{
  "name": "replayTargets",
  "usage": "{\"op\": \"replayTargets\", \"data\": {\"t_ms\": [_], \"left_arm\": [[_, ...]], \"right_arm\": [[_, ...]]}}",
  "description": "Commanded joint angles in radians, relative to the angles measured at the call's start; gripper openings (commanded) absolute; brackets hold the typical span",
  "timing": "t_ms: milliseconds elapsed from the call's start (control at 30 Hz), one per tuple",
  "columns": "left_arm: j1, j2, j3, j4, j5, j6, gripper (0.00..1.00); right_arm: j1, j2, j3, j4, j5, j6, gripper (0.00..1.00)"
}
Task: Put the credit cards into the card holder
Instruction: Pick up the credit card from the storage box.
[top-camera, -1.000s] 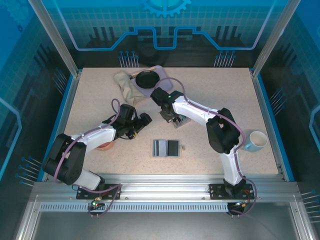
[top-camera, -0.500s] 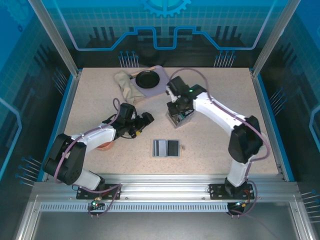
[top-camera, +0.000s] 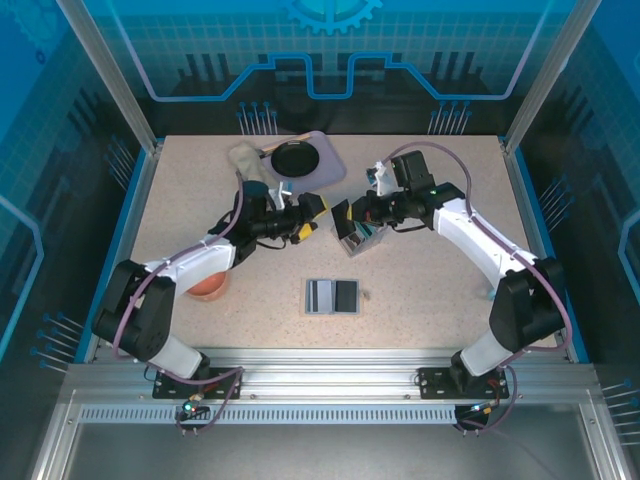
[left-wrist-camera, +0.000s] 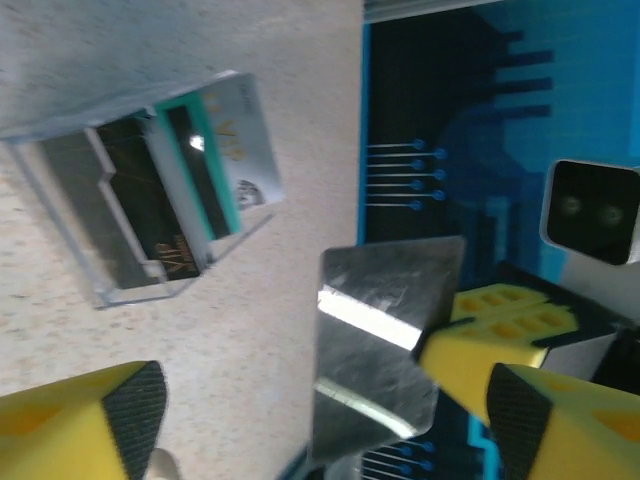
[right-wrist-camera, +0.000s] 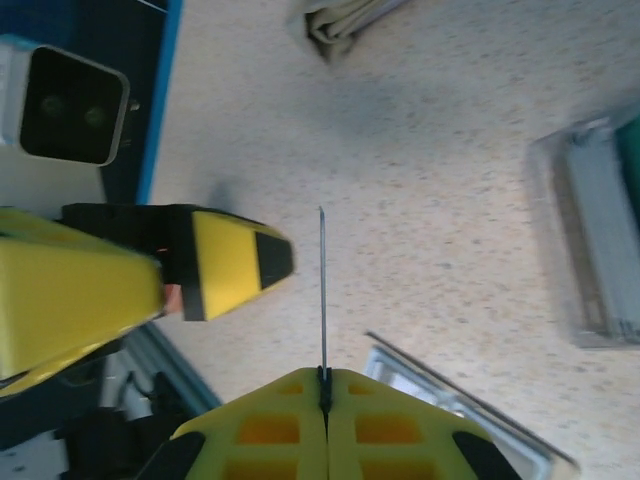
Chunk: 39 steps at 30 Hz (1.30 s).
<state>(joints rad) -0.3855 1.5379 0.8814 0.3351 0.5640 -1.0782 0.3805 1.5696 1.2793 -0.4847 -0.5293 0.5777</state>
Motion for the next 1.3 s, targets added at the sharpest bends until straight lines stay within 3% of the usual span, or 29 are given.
{"op": "replayTargets", "data": {"t_ms": [0, 200, 500, 633, 867, 967, 1067, 1133, 1267], "left_arm": [[-0.016, 0.034, 0.044, 0.097, 0.101, -0.034, 0.75], [-0.03, 0.043, 0.056, 0.106, 0.108, -0.042, 0.47], [-0.03, 0.031, 0.066, 0.033, 0.088, 0.004, 0.27], [-0.03, 0.037, 0.082, -0.003, 0.089, 0.03, 0.27], [-0.028, 0.048, 0.099, -0.053, 0.092, 0.059, 0.27], [-0.028, 0.043, 0.098, -0.079, 0.093, 0.068, 0.35], [-0.029, 0.007, 0.086, -0.197, 0.048, 0.123, 0.42], [-0.029, -0.029, 0.071, -0.359, -0.043, 0.182, 0.52], [-0.03, -0.086, -0.012, -0.525, -0.158, 0.241, 0.62]], "right_arm": [[-0.02, -0.026, -0.027, 0.097, -0.133, 0.076, 0.06], [-0.027, -0.016, -0.058, 0.141, -0.158, 0.109, 0.07], [-0.041, -0.013, -0.076, 0.123, -0.205, 0.094, 0.14], [-0.047, -0.014, -0.08, 0.106, -0.274, 0.065, 0.13], [-0.057, -0.034, -0.09, 0.041, -0.267, 0.019, 0.06], [-0.06, -0.047, -0.11, 0.046, -0.232, 0.033, 0.04], [-0.056, -0.078, -0.148, 0.032, -0.147, 0.048, 0.04], [-0.037, -0.106, -0.174, -0.031, -0.032, 0.031, 0.04], [0.051, -0.137, -0.241, -0.121, 0.177, 0.024, 0.04]]}}
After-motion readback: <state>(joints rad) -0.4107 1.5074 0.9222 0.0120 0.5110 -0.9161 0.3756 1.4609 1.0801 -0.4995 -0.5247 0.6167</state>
